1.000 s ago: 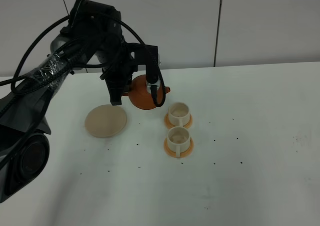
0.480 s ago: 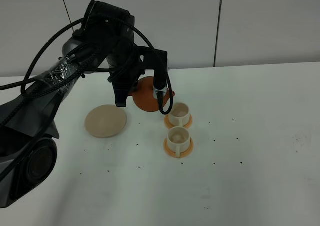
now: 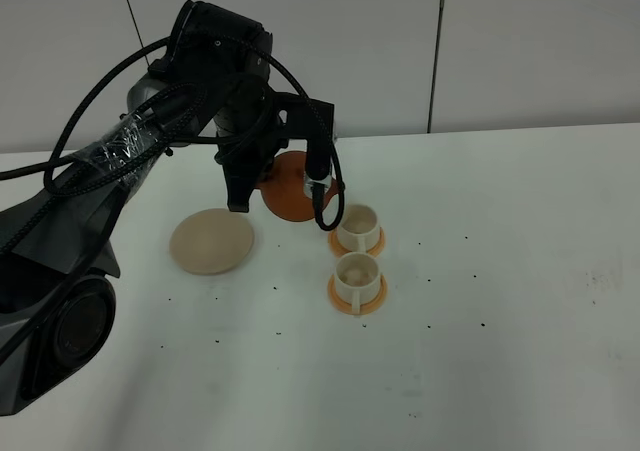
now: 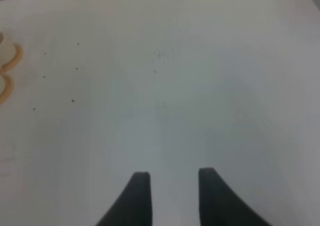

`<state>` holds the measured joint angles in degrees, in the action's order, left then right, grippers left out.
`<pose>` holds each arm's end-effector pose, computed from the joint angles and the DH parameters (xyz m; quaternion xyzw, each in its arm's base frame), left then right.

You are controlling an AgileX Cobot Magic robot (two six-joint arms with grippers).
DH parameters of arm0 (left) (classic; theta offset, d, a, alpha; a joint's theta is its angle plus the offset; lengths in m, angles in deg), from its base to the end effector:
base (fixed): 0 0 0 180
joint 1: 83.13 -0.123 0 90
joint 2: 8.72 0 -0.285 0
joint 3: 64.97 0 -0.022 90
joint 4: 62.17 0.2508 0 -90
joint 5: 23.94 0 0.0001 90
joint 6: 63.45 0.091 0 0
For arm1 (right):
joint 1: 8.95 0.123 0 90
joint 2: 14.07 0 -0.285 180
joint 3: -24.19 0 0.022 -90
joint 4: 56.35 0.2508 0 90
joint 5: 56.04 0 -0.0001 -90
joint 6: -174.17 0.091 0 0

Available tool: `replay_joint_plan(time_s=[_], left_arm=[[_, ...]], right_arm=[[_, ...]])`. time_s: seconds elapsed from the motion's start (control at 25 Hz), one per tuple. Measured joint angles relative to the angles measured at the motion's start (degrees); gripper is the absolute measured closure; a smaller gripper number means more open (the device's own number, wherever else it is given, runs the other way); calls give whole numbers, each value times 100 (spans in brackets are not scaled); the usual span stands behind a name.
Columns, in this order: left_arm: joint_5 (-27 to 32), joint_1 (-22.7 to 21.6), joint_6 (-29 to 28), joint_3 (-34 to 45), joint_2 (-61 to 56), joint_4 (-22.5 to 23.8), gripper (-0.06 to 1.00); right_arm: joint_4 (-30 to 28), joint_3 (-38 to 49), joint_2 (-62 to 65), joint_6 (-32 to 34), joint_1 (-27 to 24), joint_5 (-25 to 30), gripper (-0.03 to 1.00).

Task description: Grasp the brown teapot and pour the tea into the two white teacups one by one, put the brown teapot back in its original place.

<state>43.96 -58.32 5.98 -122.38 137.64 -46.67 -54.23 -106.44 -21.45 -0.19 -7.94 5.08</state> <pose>0.4844 -0.1991 0.2268 0.7281 0.6425 0.1981 0.1336 -0.0046 0.0029 0.2729 0.0339 0.8558 0.0484 0.5140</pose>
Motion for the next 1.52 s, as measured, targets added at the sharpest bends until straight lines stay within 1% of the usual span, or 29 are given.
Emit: replay_joint_plan(time_s=[0.2,0.36,0.56,1.0,1.52], left_arm=[[0,0,108,0,5,86,77],[-6,0,322,0,3,146,77],[-29,26,399,0,3,261,77],[-156,186,410,0,3,382,77],[-173,278,315,0,3,743,77]], right_arm=[[0,0,0,0,0,0,74],[0,0,0,0,0,0,74],[0,0,0,0,0,0,74],[0,0,0,0,0,0,74],[0,0,0,0,0,0,74]])
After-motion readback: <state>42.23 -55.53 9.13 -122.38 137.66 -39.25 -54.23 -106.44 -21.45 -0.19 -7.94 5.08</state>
